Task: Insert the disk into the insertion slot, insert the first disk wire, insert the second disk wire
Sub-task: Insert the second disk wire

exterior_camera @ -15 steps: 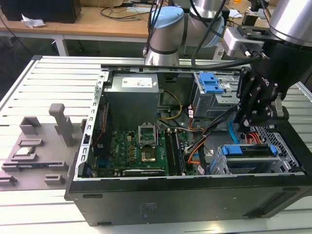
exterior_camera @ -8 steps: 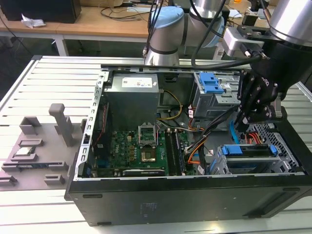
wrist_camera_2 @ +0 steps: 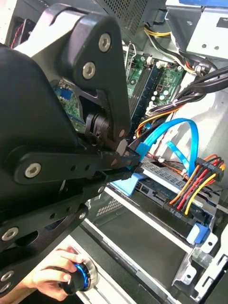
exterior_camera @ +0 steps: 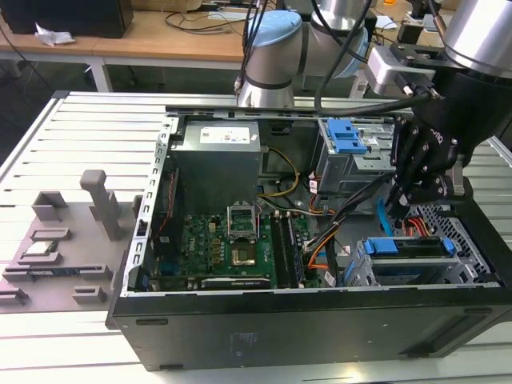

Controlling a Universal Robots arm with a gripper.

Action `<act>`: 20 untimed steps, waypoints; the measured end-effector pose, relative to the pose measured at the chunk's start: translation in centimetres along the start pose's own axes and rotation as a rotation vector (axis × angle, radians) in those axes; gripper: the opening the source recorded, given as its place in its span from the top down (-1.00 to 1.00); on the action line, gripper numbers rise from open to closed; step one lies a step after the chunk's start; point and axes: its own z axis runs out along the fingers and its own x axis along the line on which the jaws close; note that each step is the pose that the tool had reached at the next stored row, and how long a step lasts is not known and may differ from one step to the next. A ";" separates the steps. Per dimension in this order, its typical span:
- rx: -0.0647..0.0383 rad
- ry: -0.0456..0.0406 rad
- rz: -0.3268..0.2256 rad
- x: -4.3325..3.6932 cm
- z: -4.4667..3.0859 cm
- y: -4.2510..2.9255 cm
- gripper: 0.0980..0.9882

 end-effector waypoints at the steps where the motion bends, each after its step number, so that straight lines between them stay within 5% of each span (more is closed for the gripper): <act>1: 0.000 0.0000 0.000 0.35 0.01 -0.03 0.86; 4: 0.000 -0.0001 0.000 1.48 0.13 -0.13 0.86; 9: -0.001 0.0041 0.000 1.45 1.41 -1.69 0.86; 20: 0.000 0.0191 0.000 1.38 2.39 -2.55 0.86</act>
